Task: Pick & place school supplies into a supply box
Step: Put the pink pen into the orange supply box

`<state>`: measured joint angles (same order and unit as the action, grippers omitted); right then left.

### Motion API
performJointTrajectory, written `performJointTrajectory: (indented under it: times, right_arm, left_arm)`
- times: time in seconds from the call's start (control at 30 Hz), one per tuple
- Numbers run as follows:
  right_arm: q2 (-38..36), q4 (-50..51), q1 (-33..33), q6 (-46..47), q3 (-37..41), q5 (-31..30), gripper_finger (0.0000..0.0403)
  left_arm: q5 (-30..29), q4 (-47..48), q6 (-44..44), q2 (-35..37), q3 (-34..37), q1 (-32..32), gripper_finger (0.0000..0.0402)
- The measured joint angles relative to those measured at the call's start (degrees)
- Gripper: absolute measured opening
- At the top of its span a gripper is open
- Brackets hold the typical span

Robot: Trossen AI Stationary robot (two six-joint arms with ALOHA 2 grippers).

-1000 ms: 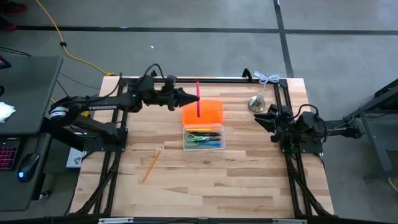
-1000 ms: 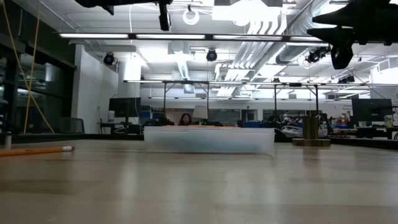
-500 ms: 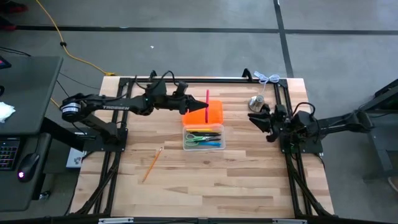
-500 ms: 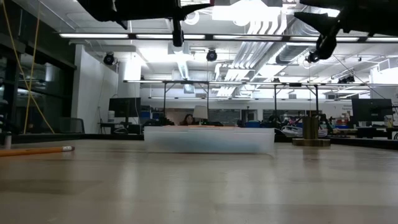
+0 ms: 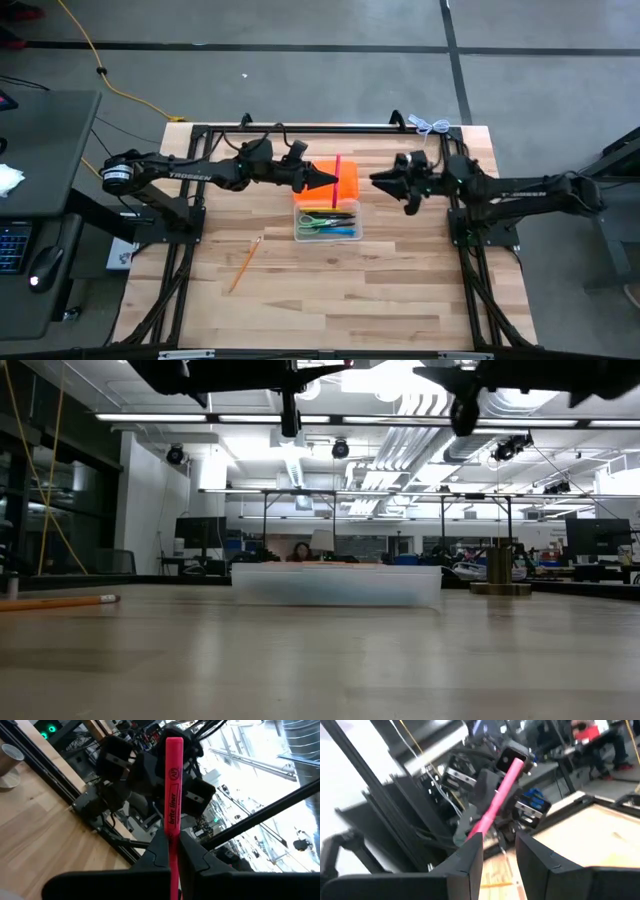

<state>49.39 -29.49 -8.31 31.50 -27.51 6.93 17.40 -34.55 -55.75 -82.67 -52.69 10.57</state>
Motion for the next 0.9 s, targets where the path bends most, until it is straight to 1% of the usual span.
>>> performJointTrajectory:
  times: [0.17, 0.23, 0.47, 0.7, 0.9]
  right_arm:
    - [6.67, 5.42, -3.18, -2.07, -8.05, 7.53, 0.0095]
    - [9.05, 6.96, -4.05, -3.54, -10.87, 9.56, 0.0098]
    - [14.90, 9.14, -6.63, -4.79, -17.34, 16.14, 0.0129]
    - [18.90, 9.02, -7.49, -4.65, -19.86, 17.56, 0.0156]
    - [21.15, 8.87, -7.46, -4.56, -20.99, 18.96, 0.0167]
  left_arm:
    - [-0.74, 0.08, 0.07, 0.00, 0.00, -0.99, 0.0034]
    - [-1.18, 0.10, 0.18, 0.00, 0.00, -1.63, 0.0035]
    - [-1.78, 0.69, 0.59, 0.00, 0.00, -2.10, 0.0034]
    - [-2.62, 1.71, 1.25, 0.00, 0.00, -2.78, 0.0035]
    - [-3.01, 2.17, 1.46, 0.00, 0.00, -2.82, 0.0037]
